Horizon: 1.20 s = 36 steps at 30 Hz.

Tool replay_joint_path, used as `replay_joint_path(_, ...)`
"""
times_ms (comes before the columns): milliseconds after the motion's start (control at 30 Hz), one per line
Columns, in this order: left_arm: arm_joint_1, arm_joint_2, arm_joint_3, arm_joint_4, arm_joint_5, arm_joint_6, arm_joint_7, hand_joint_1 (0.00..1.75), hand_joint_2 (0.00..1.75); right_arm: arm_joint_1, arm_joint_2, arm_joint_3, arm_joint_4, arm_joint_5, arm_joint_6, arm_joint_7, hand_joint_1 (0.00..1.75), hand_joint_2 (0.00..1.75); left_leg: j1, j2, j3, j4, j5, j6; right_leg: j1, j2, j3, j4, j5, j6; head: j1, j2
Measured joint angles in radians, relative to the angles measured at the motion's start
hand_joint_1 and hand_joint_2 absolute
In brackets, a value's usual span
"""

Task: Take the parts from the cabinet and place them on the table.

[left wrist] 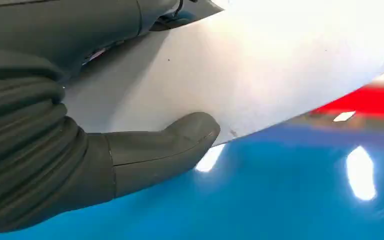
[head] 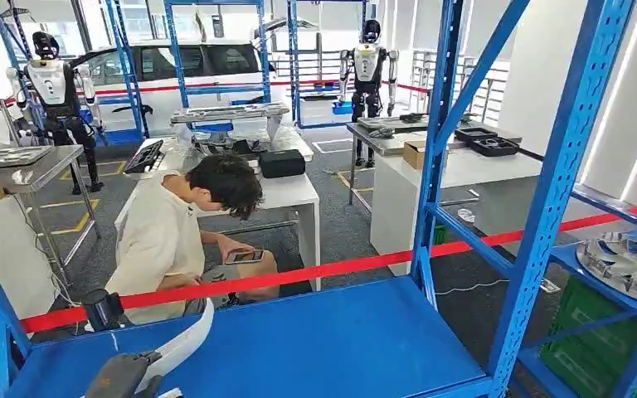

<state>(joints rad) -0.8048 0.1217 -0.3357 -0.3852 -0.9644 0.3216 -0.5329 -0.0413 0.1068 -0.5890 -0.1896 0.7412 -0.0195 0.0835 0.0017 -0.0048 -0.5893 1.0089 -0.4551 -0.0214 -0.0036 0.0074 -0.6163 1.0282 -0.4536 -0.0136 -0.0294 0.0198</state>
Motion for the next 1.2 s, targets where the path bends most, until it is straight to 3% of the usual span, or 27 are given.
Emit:
replay_joint_path(200,-0.023,-0.040,0.000,-0.070,-0.002,0.010,-0.041,1.75,1.75,0.002,0.001,-0.015,0.000,-0.001,-0.002,-0.002,0.00,0.00,0.000,0.001,0.001,0.000,0.000,0.000,0.000,0.002,0.000,0.000,0.000,0.000,0.000,0.000)
replay_joint_path(433,-0.041,-0.066,-0.011,-0.238,-0.011,-0.038,-0.017,1.75,1.75,0.000,0.005,-0.036,0.000,0.004,0.001,-0.016,0.00,0.00,-0.002,0.001,-0.001,0.005,-0.003,0.005,-0.002,0.002,0.000,0.000,0.001,0.002,0.000,0.000)
replay_joint_path(600,-0.058,-0.067,-0.027,-0.307,-0.002,-0.038,-0.010,1.75,1.75,0.001,0.010,-0.046,0.000,0.005,0.002,-0.018,0.00,0.00,-0.005,0.001,-0.003,0.011,-0.008,0.013,-0.005,0.002,0.001,0.000,0.001,0.011,0.000,0.000)
replay_joint_path(700,-0.065,-0.067,-0.034,-0.330,0.004,-0.034,-0.007,1.75,1.75,0.001,0.011,-0.048,0.000,0.005,0.002,-0.018,0.00,0.00,-0.003,0.001,-0.001,-0.001,0.005,0.026,-0.003,0.003,0.004,-0.007,0.007,0.023,0.000,0.000)
replay_joint_path(733,-0.067,-0.072,-0.035,-0.335,0.006,-0.030,-0.006,1.75,1.75,0.001,0.011,-0.051,0.000,0.006,0.002,-0.018,0.00,0.00,0.005,0.007,0.006,-0.012,0.014,0.028,-0.007,0.002,0.002,0.005,-0.004,0.025,0.000,0.000)
replay_joint_path(767,-0.070,-0.072,-0.037,-0.338,0.010,-0.026,-0.006,1.75,1.75,0.001,0.011,-0.054,0.000,0.006,0.000,-0.018,0.00,0.00,0.008,0.007,0.006,-0.016,0.017,0.033,-0.006,0.000,-0.015,0.040,-0.035,0.031,0.001,0.000)
replay_joint_path(833,-0.070,-0.073,-0.042,-0.341,0.014,-0.020,-0.003,1.75,1.75,0.002,0.011,-0.058,0.000,0.007,0.000,-0.018,0.00,0.00,0.009,0.010,0.002,-0.015,0.017,0.033,-0.012,-0.001,-0.080,0.186,-0.113,0.040,0.000,0.000)
replay_joint_path(867,-0.068,-0.074,-0.044,-0.340,0.014,-0.020,-0.003,1.75,1.75,0.002,0.011,-0.061,0.000,0.007,0.000,-0.018,0.00,0.00,0.009,0.011,-0.001,-0.013,0.017,0.033,-0.015,-0.001,-0.112,0.257,-0.141,0.045,0.001,0.000)
replay_joint_path(900,-0.065,-0.075,-0.046,-0.340,0.014,-0.020,-0.003,1.75,1.75,0.002,0.011,-0.063,0.000,0.007,-0.001,-0.018,0.00,0.00,0.010,0.012,-0.004,-0.010,0.018,0.033,-0.018,-0.001,-0.130,0.297,-0.147,0.049,0.001,0.000)
replay_joint_path(933,-0.064,-0.076,-0.048,-0.340,0.014,-0.020,-0.003,1.75,1.75,0.002,0.011,-0.064,0.000,0.007,-0.001,-0.018,0.00,0.00,0.013,0.012,-0.008,-0.006,0.017,0.030,-0.022,-0.002,-0.121,0.282,-0.129,0.053,0.000,0.000)
replay_joint_path(967,-0.063,-0.076,-0.049,-0.341,0.014,-0.020,-0.003,1.75,1.75,0.002,0.010,-0.064,0.000,0.007,-0.002,-0.018,0.00,0.00,0.018,0.012,-0.011,0.000,0.016,0.024,-0.026,-0.003,-0.088,0.219,-0.093,0.058,0.001,0.000)
replay_joint_path(1033,-0.066,-0.076,-0.049,-0.343,0.016,-0.018,-0.003,1.75,1.75,0.001,0.010,-0.064,0.000,0.008,-0.002,-0.018,0.00,0.00,0.029,0.012,-0.019,0.019,0.011,0.008,-0.036,-0.007,0.010,0.043,-0.022,0.072,0.001,0.000)
replay_joint_path(1067,-0.067,-0.076,-0.049,-0.344,0.018,-0.015,-0.003,1.75,1.75,0.000,0.012,-0.064,0.000,0.010,-0.002,-0.018,0.00,0.00,0.024,0.010,-0.026,0.025,0.009,-0.004,-0.030,0.001,0.014,0.032,-0.044,0.072,0.001,0.000)
replay_joint_path(1100,-0.067,-0.075,-0.050,-0.345,0.019,-0.012,-0.003,1.75,1.75,0.000,0.015,-0.065,0.000,0.011,-0.003,-0.020,0.00,0.00,0.021,0.009,-0.029,0.032,0.008,-0.011,-0.030,0.008,0.010,0.026,-0.031,0.048,0.000,0.000)
replay_joint_path(1200,-0.068,-0.075,-0.056,-0.345,0.019,-0.007,-0.001,1.75,1.75,0.000,0.015,-0.068,0.000,0.012,-0.003,-0.020,0.00,0.00,0.025,0.006,-0.027,0.019,0.022,-0.033,-0.024,0.007,0.003,0.032,-0.024,0.021,0.000,0.000)
